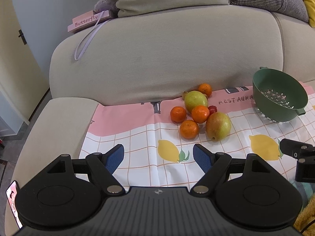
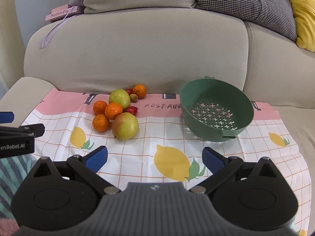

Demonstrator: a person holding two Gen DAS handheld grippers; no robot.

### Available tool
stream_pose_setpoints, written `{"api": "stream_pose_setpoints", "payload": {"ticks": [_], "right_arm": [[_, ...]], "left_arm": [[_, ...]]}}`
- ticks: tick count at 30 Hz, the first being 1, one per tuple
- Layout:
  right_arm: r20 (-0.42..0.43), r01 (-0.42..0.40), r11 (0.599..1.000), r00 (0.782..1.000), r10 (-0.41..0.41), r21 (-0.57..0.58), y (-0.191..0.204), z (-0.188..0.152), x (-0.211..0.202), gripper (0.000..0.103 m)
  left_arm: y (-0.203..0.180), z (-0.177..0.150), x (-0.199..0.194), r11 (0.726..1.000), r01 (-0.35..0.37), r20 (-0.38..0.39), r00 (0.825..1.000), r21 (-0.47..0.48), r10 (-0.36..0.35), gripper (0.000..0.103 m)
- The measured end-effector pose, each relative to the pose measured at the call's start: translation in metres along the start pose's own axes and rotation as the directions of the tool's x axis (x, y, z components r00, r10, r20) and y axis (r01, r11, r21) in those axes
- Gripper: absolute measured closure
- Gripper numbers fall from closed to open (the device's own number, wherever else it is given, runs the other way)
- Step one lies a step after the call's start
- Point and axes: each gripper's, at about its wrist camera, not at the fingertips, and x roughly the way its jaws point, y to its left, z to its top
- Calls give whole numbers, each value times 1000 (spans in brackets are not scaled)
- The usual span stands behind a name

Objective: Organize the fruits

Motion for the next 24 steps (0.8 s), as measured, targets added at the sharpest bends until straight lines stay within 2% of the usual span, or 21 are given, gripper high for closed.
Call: {"api": "stream_pose_setpoints", "payload": {"ticks": [7,14,16,24], "right_arm": [[-4,-17,1000,1000,17,-19,3,1,0,4],[-4,-44,998,999,44,-45,7,1,4,4],[-2,-53,997,999,53,-50,8,1,6,5],[6,-102,990,995,103,-93,14,4,19,12]], "left_arm": [[2,1,1,1000,10,1,1000,-7,-10,10],[6,2,3,998,66,8,998,-16,-65,10],[7,4,4,998,61,13,998,-19,-61,10],[15,10,17,997,81,18,997,-4,-81,10]]}}
